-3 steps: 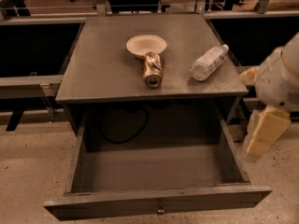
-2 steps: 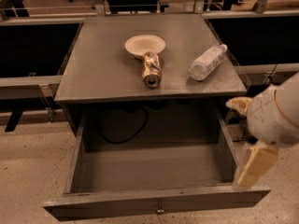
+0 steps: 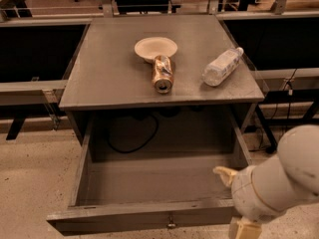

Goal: Close top drawer

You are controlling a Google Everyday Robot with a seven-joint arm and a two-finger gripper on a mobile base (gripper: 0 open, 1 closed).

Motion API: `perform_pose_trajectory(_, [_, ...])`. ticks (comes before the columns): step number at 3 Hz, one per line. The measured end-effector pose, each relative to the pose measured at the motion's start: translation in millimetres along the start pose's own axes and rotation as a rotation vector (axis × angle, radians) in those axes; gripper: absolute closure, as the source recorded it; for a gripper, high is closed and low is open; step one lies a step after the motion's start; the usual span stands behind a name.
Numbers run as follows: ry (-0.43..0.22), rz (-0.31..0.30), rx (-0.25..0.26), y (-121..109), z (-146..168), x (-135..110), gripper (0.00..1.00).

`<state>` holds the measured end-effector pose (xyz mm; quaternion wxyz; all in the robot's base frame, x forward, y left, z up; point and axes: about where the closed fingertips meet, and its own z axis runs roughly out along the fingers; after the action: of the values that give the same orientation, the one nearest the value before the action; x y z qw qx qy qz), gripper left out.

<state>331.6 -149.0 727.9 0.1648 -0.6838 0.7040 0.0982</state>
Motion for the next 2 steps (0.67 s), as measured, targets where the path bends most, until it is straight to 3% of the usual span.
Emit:
perform_pose_trajectory(1, [0.03, 0.005, -0.095, 33.7, 59.0, 23.9, 0.0])
perform_pose_trajectory(2, [0.03, 0.005, -0.094, 33.5, 58.6, 23.7, 0.0])
